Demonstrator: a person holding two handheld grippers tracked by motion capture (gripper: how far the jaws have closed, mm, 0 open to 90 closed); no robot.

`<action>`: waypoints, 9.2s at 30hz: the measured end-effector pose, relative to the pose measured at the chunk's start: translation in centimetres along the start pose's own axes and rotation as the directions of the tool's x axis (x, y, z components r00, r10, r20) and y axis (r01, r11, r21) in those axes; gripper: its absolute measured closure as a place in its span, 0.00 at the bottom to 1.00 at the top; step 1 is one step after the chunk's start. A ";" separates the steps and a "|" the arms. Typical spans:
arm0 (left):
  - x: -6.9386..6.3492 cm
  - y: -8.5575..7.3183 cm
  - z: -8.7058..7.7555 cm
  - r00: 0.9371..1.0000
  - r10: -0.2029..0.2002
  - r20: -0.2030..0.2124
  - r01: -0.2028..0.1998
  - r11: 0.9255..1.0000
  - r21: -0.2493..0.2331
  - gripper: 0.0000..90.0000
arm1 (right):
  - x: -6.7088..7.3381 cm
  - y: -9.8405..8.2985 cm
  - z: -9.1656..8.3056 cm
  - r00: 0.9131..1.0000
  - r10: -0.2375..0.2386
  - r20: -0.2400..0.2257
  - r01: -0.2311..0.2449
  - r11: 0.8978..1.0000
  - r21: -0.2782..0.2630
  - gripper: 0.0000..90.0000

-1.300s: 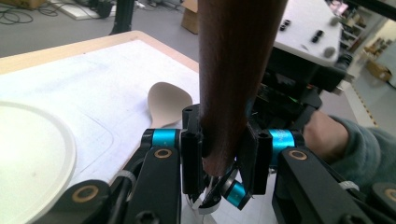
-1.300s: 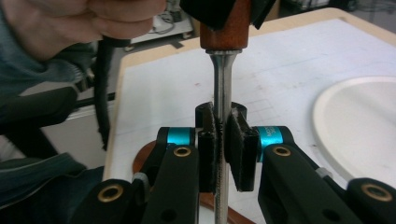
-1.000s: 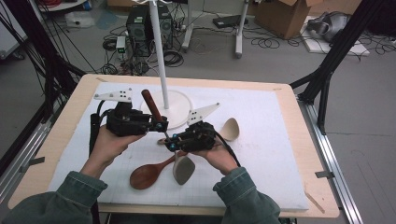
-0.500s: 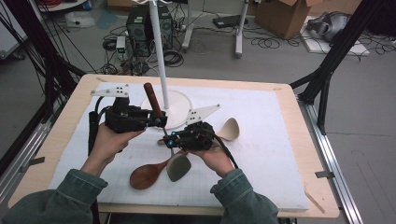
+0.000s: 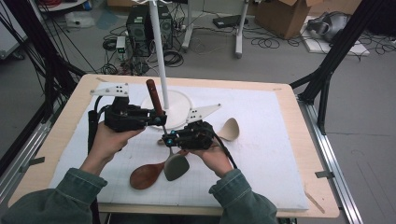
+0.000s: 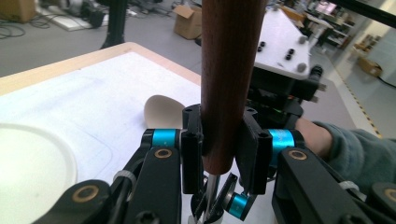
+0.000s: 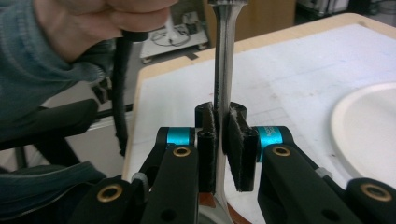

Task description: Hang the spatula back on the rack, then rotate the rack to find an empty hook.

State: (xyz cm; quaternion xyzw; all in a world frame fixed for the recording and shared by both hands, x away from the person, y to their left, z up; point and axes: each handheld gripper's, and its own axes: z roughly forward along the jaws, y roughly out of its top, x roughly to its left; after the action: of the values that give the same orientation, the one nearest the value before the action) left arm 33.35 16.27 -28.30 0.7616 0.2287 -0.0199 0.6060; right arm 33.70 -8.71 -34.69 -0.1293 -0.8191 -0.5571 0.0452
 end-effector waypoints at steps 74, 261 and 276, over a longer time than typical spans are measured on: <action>1.4 6.0 -1.5 0.993 0.104 -0.049 -0.105 0.994 -0.013 0.81 | -0.7 -5.2 -9.6 0.952 0.114 0.285 -0.095 0.992 -0.079 0.30; 4.5 22.0 -0.5 0.960 0.131 -0.246 -0.141 0.990 -0.026 0.99 | -0.4 -6.8 -17.3 0.910 0.087 0.405 -0.060 0.995 -0.080 0.22; 5.1 22.0 0.0 0.951 0.100 -0.291 -0.123 0.991 -0.061 0.99 | -0.4 -7.2 -17.2 0.912 0.099 0.398 -0.070 0.994 -0.086 0.22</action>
State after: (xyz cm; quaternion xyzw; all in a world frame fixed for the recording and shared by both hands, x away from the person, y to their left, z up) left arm 46.12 14.35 -9.81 0.7438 0.2714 0.1344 0.5958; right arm 31.05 -27.13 -34.81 -0.2777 -0.7846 -0.5444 -0.1045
